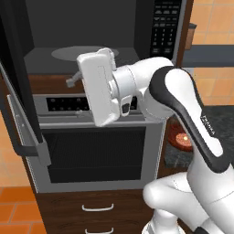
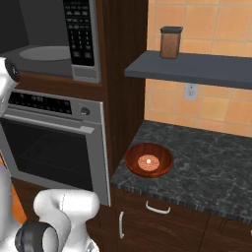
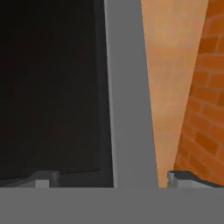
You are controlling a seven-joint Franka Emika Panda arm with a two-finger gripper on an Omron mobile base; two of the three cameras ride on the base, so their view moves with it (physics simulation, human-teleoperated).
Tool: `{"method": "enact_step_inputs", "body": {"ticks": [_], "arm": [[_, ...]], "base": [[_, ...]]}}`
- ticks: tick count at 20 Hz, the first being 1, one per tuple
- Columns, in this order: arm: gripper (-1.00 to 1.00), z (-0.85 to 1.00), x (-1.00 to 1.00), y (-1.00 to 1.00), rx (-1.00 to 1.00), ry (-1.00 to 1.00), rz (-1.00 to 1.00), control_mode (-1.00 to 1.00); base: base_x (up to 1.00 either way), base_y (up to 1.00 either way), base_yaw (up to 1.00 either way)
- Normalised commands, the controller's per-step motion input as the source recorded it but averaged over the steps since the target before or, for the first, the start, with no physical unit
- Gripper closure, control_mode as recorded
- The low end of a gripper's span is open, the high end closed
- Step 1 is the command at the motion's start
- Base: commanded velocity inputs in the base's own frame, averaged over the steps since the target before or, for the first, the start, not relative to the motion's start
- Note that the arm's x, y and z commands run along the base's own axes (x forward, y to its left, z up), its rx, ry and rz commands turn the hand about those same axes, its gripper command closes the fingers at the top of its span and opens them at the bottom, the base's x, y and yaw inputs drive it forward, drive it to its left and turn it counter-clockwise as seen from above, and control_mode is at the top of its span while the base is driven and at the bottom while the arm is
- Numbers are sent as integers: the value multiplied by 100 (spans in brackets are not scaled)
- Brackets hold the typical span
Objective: Open the microwave, place the bowl with waffle inside the microwave, then close the microwave door and turn it on.
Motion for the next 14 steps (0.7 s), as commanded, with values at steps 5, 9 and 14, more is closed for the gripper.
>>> {"method": "enact_step_inputs", "body": {"ticks": [5,9,14], "arm": [[-100,-16,-57,-100,-18,-2,-8,-100],[-100,-11,-5,-100,-22,0,-3,-100],[-100,-38,0,-100,-16,0,-5,-100]], "base": [[0,0,0],[0,0,0],[0,0,0]]}}
